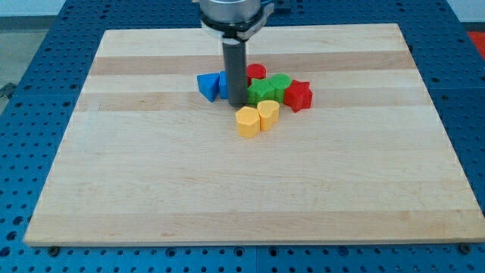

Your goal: Slightly push the red star into the green circle

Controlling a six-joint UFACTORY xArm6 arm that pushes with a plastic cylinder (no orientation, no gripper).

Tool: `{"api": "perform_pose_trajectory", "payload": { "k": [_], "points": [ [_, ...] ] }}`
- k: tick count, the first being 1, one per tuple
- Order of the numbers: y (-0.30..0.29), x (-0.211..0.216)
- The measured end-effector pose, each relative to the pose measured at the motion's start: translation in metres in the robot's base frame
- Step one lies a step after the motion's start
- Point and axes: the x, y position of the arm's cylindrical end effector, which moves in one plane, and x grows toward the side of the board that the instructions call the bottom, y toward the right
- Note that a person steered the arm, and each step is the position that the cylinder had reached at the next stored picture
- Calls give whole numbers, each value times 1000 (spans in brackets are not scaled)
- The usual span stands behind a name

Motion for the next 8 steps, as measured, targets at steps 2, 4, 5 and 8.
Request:
{"api": "perform_pose_trajectory", "payload": {
  "k": [2,4,5,8],
  "points": [
    [39,-1],
    [18,-5],
    [17,-4],
    [34,15]
  ]
}}
